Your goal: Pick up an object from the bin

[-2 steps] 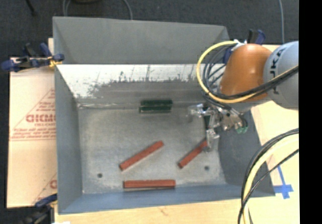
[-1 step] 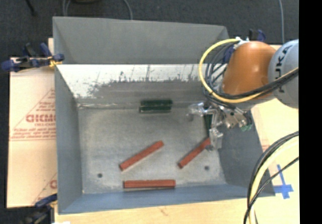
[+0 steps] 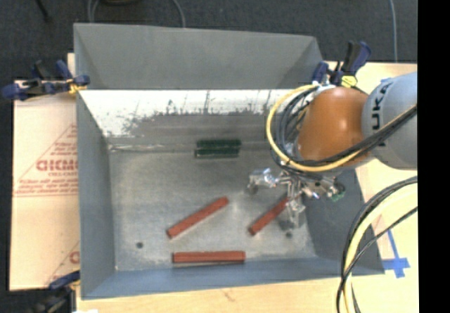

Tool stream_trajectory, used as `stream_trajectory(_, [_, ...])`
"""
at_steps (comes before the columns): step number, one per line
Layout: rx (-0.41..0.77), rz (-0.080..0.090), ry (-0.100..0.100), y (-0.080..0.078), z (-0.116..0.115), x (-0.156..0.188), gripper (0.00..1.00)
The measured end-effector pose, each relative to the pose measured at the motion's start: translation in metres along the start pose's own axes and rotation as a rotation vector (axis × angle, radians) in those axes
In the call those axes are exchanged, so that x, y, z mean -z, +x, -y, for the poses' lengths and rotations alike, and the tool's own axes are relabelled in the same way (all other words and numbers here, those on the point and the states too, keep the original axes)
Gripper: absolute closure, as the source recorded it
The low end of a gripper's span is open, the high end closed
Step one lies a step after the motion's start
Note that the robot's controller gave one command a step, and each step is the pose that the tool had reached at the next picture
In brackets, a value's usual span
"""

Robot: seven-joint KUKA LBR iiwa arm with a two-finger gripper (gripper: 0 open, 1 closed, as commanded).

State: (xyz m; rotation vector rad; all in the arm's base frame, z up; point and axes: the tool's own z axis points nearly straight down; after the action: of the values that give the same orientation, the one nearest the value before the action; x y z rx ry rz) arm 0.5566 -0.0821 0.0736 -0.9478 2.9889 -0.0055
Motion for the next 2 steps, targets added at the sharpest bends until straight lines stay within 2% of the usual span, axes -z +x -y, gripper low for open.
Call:
stream_trajectory(1, [0.068,0.011,0.003,-0.0036,0.0007,-0.0102,1.0])
stream_trajectory(2, [0.078,0.01,0.003,-0.0034,0.0017,-0.009,1.0])
